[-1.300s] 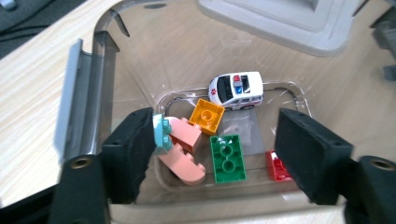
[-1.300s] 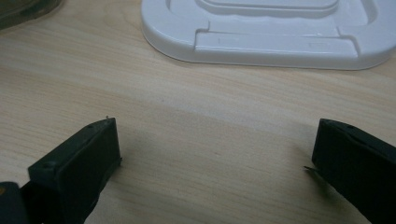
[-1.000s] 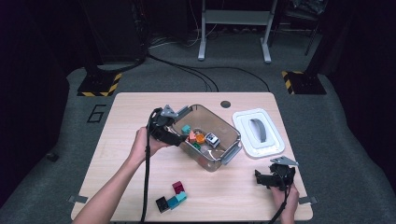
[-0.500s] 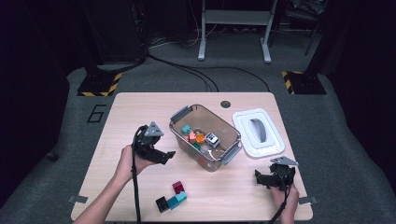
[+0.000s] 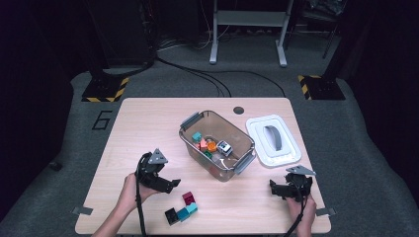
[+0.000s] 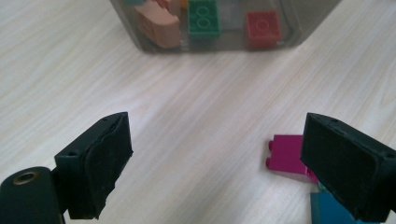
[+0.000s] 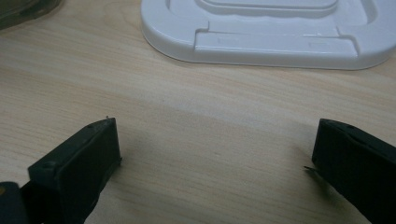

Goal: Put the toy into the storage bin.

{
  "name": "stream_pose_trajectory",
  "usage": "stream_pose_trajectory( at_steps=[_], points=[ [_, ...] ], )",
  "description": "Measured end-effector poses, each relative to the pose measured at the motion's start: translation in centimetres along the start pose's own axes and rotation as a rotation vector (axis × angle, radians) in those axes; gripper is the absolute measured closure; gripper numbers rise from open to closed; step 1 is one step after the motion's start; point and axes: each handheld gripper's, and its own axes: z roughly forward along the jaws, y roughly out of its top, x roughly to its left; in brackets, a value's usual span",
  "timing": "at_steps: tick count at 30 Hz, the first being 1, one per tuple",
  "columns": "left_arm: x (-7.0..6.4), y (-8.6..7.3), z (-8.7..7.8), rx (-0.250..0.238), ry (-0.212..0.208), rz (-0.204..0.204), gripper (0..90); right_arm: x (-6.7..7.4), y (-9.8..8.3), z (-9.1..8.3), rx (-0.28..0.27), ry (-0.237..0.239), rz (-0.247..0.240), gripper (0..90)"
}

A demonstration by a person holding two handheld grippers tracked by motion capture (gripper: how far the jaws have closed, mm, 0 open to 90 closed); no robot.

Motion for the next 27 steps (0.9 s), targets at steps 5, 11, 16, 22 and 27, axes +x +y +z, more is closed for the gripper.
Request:
stream_pose_trajectory(
  at_steps=[5, 11, 16, 22, 27],
  points=[
    [-1.2, -1.7, 0.3, 0.021, -0.023, 0.007, 8.1, 0.0, 0.0, 0.0, -0.001, 0.0, 0.0, 0.2],
    [-1.7, -3.9, 0.5, 0.044, -0.037, -0.012, 7.5, 0.0, 0.0, 0.0, -0.001, 0.0, 0.0, 0.2],
    [-2.4, -5.5, 0.6, 0.027, -0.059, -0.033, 6.8, 0.0, 0.0, 0.0, -0.001, 0.0, 0.0, 0.2],
    [-3.4, -7.0, 0.4, 0.013, -0.09, -0.027, 6.6, 0.0, 0.0, 0.0, -0.001, 0.0, 0.0, 0.2],
    [-4.5, -8.3, 0.5, 0.051, -0.117, 0.009, 8.3, 0.0, 0.0, 0.0, 0.0, -0.001, 0.002, 0.2]
  ],
)
